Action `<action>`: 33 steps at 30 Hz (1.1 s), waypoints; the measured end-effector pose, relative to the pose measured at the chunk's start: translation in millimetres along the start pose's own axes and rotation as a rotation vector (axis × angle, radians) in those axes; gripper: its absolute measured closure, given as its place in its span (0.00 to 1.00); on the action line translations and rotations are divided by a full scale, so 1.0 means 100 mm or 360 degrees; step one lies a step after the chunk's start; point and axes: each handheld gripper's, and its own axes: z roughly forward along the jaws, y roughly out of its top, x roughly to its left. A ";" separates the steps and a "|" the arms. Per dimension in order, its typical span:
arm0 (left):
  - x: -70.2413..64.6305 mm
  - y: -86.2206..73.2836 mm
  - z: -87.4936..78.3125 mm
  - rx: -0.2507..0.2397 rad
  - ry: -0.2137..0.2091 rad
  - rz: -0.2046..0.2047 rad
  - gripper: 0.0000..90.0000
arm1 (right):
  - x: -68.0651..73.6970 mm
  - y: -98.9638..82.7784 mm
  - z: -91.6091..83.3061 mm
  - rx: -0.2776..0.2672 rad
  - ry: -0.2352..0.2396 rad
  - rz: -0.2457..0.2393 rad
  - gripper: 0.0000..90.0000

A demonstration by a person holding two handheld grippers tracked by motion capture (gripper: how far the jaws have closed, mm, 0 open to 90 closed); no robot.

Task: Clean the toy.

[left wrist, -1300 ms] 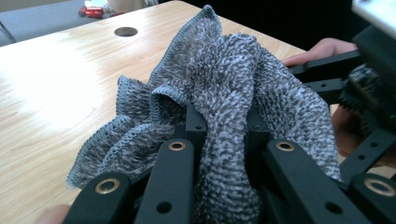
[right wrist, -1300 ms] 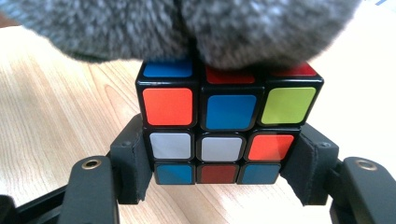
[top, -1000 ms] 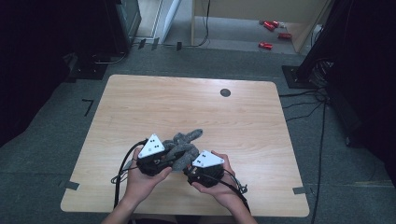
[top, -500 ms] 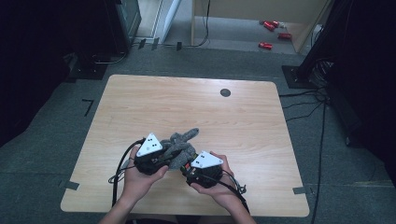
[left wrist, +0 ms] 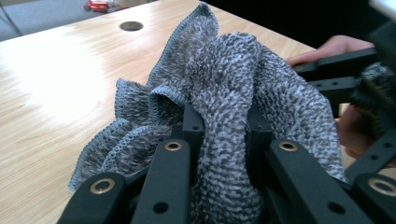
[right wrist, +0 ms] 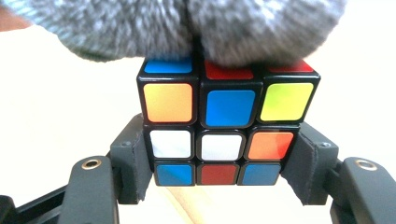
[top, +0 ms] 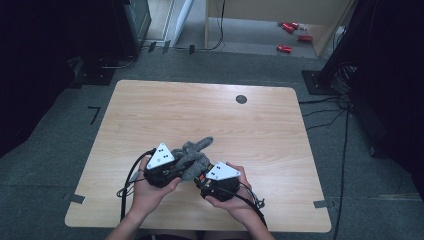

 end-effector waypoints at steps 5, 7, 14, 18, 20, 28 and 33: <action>-0.24 0.05 0.05 -0.0016 -0.0104 0.0079 0.86 | 0.00 0.00 -0.01 -0.0013 0.0000 0.0005 0.39; -0.32 0.06 0.08 0.0000 -0.0075 0.0147 0.85 | 0.01 -0.01 0.00 0.0006 -0.0003 0.0006 0.39; -0.05 0.02 0.03 -0.0003 -0.0021 0.0022 0.85 | 0.01 -0.01 -0.02 0.0005 -0.0003 0.0005 0.39; -0.14 0.04 0.03 -0.0030 -0.0082 0.0053 0.85 | 0.00 0.00 -0.02 -0.0014 0.0016 0.0027 0.39; -0.24 0.05 0.05 -0.0032 -0.0147 0.0084 0.85 | 0.01 0.00 -0.01 -0.0008 0.0015 0.0015 0.39; -0.07 0.04 0.00 -0.0017 -0.0039 0.0031 0.85 | 0.05 0.02 -0.03 -0.0001 -0.0009 -0.0014 0.39; -0.12 0.05 -0.02 -0.0049 -0.0092 0.0033 0.85 | 0.04 0.04 -0.06 -0.0029 -0.0003 -0.0005 0.39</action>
